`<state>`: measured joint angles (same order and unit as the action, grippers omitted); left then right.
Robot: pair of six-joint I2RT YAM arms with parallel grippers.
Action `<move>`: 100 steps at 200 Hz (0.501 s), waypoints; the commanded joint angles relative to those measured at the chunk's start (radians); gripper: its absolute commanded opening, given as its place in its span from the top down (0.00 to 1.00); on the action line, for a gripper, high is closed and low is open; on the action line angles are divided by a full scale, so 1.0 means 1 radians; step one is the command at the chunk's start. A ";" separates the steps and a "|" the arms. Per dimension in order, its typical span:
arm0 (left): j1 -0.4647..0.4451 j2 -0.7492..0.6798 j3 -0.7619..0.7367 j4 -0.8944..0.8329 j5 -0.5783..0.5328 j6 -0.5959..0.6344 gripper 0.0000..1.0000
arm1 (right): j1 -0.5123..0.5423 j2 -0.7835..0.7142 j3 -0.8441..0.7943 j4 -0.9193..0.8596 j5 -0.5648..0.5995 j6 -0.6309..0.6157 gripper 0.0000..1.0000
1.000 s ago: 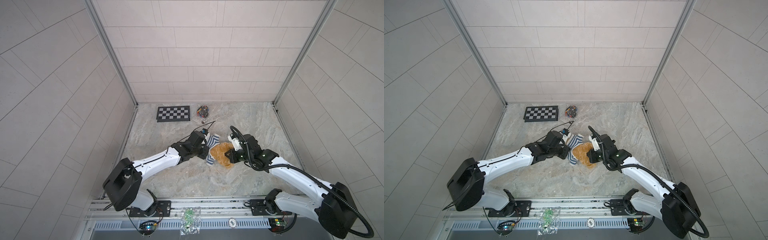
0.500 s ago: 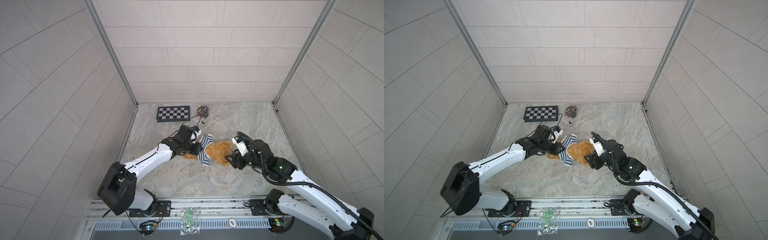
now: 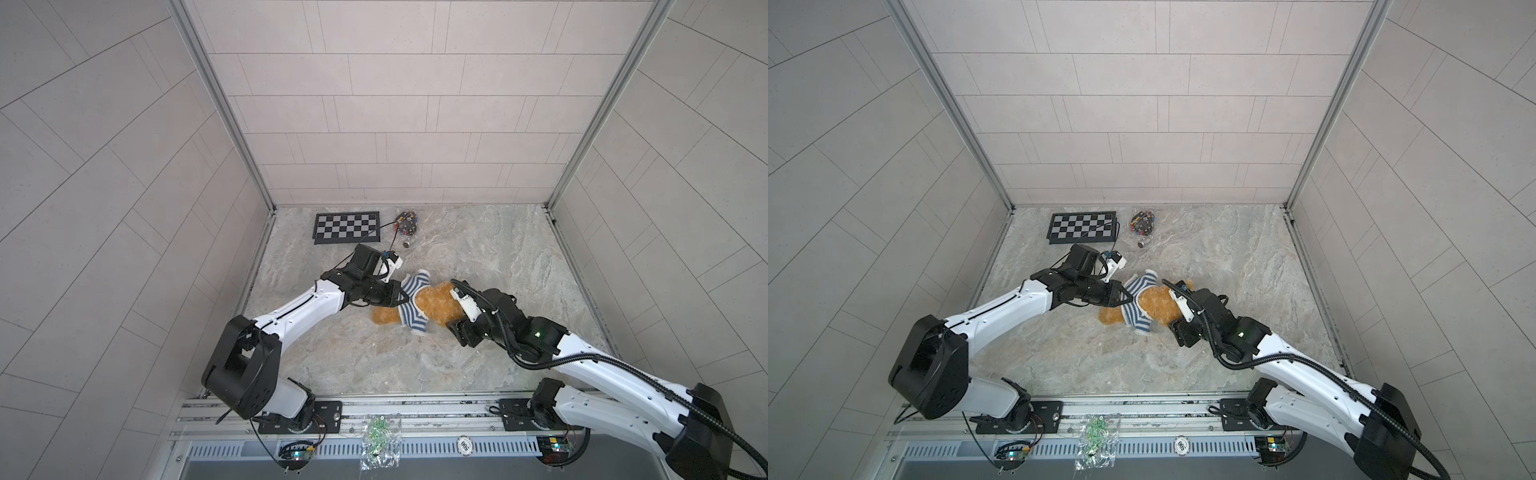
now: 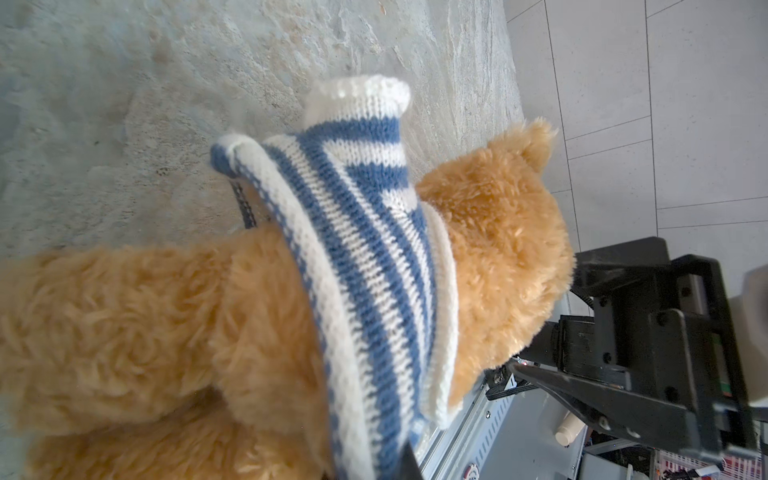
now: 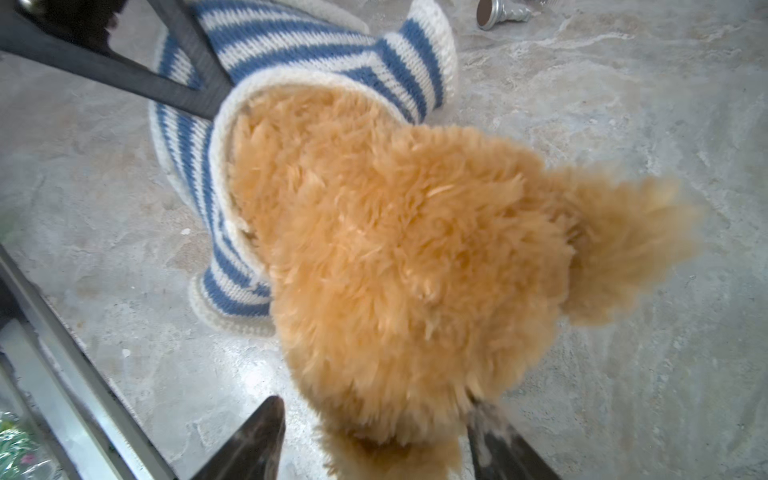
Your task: Dress the teddy bear
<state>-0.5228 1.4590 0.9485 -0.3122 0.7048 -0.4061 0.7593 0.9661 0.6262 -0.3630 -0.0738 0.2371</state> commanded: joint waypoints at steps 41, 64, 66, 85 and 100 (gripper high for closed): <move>0.008 0.027 0.043 0.015 0.063 -0.021 1.00 | 0.017 0.045 -0.051 0.118 0.068 -0.016 0.42; 0.007 0.022 0.040 0.013 0.058 -0.019 1.00 | 0.017 0.075 -0.024 0.127 0.047 -0.015 0.72; 0.006 0.020 0.040 0.013 0.058 -0.018 1.00 | 0.017 0.078 -0.020 0.124 0.042 -0.015 0.75; 0.001 0.005 0.028 0.001 0.025 -0.008 1.00 | 0.026 0.086 0.013 0.088 0.021 -0.018 1.00; 0.000 -0.014 0.020 -0.014 -0.017 0.005 0.95 | 0.032 0.075 0.039 0.046 0.008 -0.010 1.00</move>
<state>-0.5194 1.4811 0.9596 -0.3141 0.7177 -0.4183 0.7773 1.0542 0.6052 -0.2848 -0.0418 0.2272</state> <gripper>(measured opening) 0.079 0.044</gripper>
